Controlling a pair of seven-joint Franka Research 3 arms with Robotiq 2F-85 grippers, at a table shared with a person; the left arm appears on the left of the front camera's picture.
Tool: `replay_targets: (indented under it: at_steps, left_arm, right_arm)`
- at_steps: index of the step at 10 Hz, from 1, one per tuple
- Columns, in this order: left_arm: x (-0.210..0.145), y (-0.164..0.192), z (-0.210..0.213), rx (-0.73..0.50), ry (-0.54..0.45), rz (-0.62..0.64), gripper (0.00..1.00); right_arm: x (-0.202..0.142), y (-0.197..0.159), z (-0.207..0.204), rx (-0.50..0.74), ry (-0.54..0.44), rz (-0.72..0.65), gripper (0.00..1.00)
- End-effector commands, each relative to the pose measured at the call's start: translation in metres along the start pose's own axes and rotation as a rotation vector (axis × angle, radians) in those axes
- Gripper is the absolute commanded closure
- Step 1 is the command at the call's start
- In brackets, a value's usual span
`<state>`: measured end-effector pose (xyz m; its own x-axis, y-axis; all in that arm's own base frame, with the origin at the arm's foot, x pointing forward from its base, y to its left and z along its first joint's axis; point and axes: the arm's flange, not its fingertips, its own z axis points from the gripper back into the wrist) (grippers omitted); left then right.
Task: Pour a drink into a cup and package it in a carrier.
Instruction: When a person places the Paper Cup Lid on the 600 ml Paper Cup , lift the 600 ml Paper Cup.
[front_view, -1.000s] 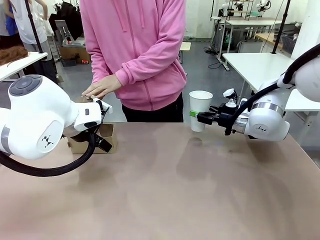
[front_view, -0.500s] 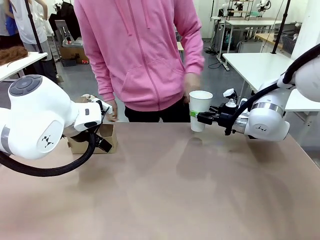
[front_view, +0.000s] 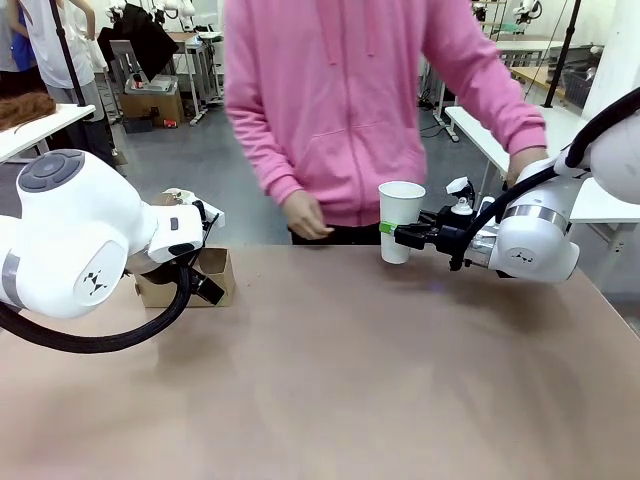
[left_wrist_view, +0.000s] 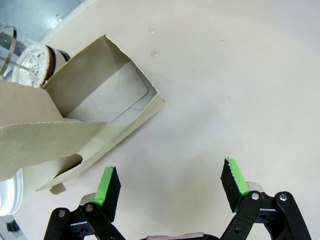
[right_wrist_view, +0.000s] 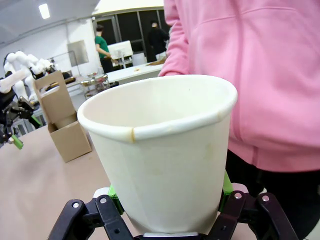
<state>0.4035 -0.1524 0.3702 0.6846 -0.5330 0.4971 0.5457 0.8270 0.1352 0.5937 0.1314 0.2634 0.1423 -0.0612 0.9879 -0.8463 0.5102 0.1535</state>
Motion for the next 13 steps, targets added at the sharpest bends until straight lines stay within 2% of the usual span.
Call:
replay_targets:
  at_steps: [1, 13]
  left_arm:
    - [-0.0001, 0.0004, 0.0005, -0.002, -0.001, 0.002, 0.0]
    - [-0.0001, 0.0004, 0.0005, -0.002, -0.001, 0.002, 0.0]
  right_arm:
    - [0.0012, 0.0014, -0.0025, -0.009, 0.01, 0.005, 0.2]
    - [0.0012, 0.0014, -0.0025, -0.009, 0.01, 0.005, 0.2]
